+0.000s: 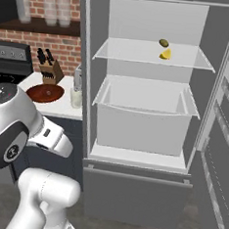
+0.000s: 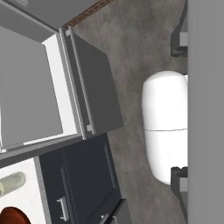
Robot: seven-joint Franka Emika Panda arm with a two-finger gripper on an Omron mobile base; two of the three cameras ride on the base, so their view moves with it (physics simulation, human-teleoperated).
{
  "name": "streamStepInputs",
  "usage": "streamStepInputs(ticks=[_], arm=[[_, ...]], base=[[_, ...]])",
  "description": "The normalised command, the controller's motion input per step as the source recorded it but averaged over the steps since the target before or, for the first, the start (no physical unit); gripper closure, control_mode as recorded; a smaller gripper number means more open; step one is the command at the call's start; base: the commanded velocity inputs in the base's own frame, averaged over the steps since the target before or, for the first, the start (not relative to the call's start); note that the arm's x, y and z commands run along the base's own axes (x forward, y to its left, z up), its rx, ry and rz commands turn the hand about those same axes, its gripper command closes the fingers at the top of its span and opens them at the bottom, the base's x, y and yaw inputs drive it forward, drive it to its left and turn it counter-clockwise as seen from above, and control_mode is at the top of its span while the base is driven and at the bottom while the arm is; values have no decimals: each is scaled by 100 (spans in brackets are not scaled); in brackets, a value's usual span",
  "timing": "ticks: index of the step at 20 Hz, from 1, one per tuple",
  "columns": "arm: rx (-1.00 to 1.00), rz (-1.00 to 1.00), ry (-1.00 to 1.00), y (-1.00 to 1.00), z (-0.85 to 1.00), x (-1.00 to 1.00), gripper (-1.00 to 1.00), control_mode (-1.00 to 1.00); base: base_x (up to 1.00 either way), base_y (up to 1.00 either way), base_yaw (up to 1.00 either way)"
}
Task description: Grab a lemon wedge from the fridge and one ice cube from the ice bowl, and put them in the glass of lemonade.
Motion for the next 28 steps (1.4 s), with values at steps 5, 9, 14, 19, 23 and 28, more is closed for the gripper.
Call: streamStepInputs(ticks=[5, 9, 14, 19, 23, 28], arm=[[0, 0, 0, 0, 0, 0, -100, -100], [0, 0, 0, 0, 0, 0, -100, -100], [0, 0, 0, 0, -1, 0, -100, -100], [0, 0, 0, 1, 0, 0, -100, -100], [0, 0, 0, 0, 0, 0, -100, 100], [0, 0, 0, 0, 0, 0, -100, 100]], base=[[0, 0, 0], [0, 0, 0], [0, 0, 0], [0, 0, 0], [0, -11, -1], [-5, -51, 0]])
